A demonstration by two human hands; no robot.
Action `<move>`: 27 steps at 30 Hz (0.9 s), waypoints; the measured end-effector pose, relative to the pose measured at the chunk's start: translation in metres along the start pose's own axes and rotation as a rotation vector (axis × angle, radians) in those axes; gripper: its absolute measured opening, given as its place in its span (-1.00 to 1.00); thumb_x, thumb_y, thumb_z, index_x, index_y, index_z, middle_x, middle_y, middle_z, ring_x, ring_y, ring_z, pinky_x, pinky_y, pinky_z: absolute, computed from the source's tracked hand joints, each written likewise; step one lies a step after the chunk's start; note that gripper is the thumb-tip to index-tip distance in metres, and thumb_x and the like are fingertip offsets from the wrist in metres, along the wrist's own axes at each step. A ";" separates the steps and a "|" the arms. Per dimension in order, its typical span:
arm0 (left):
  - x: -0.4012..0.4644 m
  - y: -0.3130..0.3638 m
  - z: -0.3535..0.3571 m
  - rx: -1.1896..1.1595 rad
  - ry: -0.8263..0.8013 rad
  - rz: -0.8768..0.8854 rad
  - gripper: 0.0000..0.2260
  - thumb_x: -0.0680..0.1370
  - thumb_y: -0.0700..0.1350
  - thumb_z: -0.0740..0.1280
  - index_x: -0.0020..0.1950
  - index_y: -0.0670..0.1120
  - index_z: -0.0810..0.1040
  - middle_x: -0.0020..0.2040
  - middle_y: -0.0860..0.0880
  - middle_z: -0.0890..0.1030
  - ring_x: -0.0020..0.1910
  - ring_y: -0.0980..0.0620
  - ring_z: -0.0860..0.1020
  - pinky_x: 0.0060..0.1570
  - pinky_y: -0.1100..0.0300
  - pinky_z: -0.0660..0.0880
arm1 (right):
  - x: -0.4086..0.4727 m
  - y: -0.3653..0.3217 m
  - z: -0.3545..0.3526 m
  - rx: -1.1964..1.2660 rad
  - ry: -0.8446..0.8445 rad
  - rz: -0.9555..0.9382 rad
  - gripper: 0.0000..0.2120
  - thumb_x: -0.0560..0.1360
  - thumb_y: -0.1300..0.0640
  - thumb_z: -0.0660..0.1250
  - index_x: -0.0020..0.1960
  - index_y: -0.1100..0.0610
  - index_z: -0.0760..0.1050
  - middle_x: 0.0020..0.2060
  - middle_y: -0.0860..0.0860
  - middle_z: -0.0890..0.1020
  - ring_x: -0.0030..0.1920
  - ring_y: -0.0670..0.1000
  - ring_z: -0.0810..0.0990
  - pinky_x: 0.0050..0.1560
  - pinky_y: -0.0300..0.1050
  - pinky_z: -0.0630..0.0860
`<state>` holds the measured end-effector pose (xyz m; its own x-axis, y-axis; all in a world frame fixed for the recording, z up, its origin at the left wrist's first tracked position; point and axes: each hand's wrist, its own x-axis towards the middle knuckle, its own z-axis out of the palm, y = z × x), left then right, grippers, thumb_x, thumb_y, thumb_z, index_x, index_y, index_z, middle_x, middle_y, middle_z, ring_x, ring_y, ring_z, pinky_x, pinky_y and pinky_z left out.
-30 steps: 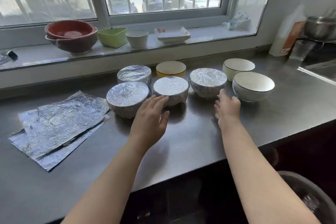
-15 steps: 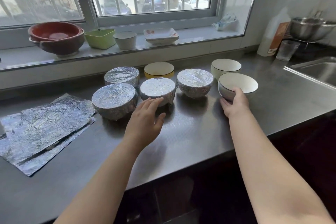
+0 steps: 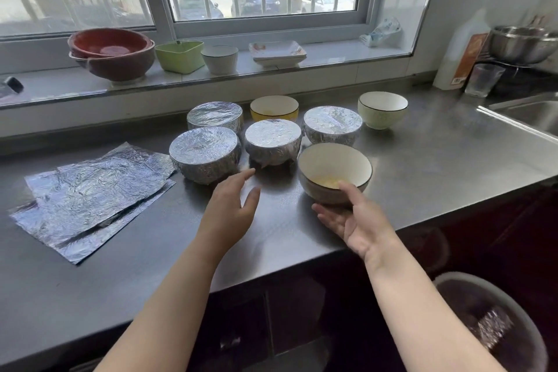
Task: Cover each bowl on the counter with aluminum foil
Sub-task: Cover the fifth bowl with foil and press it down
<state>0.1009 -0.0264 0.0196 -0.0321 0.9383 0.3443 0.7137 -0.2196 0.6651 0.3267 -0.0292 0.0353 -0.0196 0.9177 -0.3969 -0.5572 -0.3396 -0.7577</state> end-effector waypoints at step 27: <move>-0.053 -0.055 -0.075 -0.462 0.158 -0.328 -0.51 0.54 0.11 0.05 0.44 0.04 0.36 0.40 0.07 0.44 0.41 0.16 0.36 0.47 0.06 0.22 | -0.016 0.049 0.080 -1.024 -0.415 -0.219 -0.27 0.48 -0.21 0.33 0.54 -0.04 0.12 0.33 -0.08 0.43 0.09 -0.02 0.62 -0.14 -0.20 0.56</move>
<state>0.0111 -0.0844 0.0146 -0.3288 0.9335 0.1432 0.2715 -0.0518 0.9610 0.2335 -0.0440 0.0455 -0.3863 0.9109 -0.1451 0.3577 0.0029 -0.9338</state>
